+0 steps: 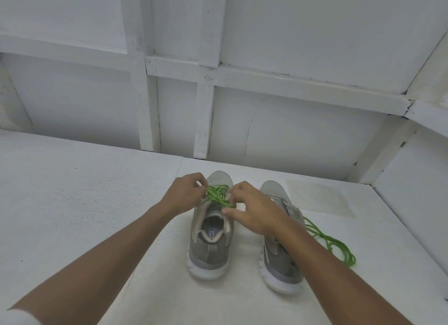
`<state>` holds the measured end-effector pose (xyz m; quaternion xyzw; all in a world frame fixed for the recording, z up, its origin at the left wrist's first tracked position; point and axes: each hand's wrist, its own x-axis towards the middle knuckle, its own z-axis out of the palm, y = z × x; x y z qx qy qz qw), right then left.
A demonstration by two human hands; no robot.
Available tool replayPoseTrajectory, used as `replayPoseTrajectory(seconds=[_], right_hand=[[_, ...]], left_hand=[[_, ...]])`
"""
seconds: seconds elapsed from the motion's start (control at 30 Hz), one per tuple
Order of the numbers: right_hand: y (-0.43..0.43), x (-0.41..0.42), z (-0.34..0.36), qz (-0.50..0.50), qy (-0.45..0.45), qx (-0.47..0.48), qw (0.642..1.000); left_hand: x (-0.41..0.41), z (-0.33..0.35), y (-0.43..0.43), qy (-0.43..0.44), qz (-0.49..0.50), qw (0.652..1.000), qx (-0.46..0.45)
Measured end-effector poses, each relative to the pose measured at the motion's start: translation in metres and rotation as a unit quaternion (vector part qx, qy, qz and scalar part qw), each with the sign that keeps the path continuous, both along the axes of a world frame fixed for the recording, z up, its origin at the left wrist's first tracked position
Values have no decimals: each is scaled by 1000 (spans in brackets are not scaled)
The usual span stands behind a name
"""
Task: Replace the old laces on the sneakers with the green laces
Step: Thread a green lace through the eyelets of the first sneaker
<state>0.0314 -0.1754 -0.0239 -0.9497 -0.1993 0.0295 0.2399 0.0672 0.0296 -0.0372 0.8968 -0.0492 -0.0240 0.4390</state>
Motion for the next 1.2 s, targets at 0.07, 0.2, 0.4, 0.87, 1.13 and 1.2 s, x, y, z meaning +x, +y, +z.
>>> replayPoseTrajectory(seconds=[0.07,0.2,0.4,0.87,1.13,1.2], right_hand=[[8,2,-4,-1,-24,-34,999],[9,4,-4,48,-10,10,999],[-11,6,5,33,40,41,998],[-16,13,12,58,1,-123,991],[-19,11,11,30,20,-160,986],[-19,10,15,37,13,-167,985]], left_hand=[[1,0,0,-20,-18,999,25],[6,3,7,-30,-5,997,65],[8,3,12,26,-3,1000,-5],[8,9,23,55,-20,998,21],[4,3,34,162,44,977,-131],[5,1,36,182,59,968,-160]])
